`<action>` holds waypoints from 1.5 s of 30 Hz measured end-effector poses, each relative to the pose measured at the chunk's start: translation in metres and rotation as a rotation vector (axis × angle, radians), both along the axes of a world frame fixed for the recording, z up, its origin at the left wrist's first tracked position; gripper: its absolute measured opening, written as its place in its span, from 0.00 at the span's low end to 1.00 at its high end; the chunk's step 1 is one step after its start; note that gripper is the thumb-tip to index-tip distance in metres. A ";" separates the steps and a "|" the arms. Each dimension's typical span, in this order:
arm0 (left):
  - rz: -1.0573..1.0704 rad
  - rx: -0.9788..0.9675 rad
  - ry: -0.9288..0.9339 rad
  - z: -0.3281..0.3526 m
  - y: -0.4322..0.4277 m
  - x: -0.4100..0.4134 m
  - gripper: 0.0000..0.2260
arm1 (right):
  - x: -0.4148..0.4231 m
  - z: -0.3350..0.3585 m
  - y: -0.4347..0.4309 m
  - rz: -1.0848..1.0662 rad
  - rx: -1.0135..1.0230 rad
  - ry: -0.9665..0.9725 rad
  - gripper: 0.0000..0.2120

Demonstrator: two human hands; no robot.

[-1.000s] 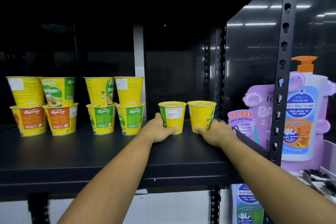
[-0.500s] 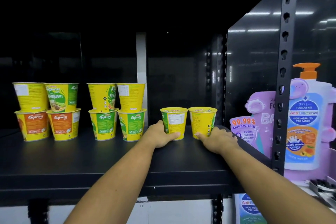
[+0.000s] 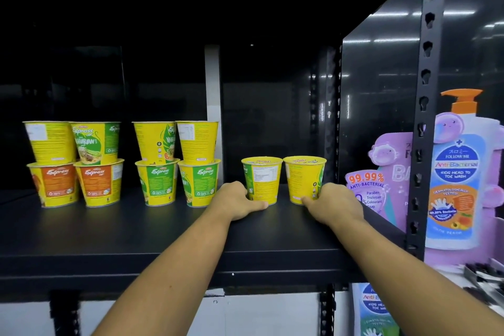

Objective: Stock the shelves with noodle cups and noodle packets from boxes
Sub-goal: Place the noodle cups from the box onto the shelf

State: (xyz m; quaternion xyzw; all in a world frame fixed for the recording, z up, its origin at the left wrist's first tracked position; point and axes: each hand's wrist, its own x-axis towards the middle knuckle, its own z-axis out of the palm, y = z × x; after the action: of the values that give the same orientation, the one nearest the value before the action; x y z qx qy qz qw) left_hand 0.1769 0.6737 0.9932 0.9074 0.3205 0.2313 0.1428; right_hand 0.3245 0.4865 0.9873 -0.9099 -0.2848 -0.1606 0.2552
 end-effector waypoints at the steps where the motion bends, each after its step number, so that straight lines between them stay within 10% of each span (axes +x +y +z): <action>1: 0.009 0.015 0.002 0.000 -0.002 -0.002 0.25 | -0.003 0.002 -0.002 -0.024 -0.017 -0.047 0.20; 15: -0.197 0.070 0.195 0.004 -0.025 -0.089 0.22 | -0.033 0.007 -0.008 0.795 -0.168 0.033 0.17; 34: -0.073 0.050 0.301 0.013 0.038 -0.231 0.27 | -0.182 0.022 0.073 0.743 -0.521 0.089 0.40; 45: 0.118 -0.082 -0.133 0.019 0.110 -0.239 0.27 | -0.188 0.025 0.129 0.445 -0.234 0.256 0.38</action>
State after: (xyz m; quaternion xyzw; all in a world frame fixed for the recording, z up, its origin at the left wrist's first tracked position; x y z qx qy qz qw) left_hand -0.0622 0.7834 1.0124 0.8628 0.3726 0.2860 0.1871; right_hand 0.1369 0.6158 1.0123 -0.8613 -0.4595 0.0494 0.2112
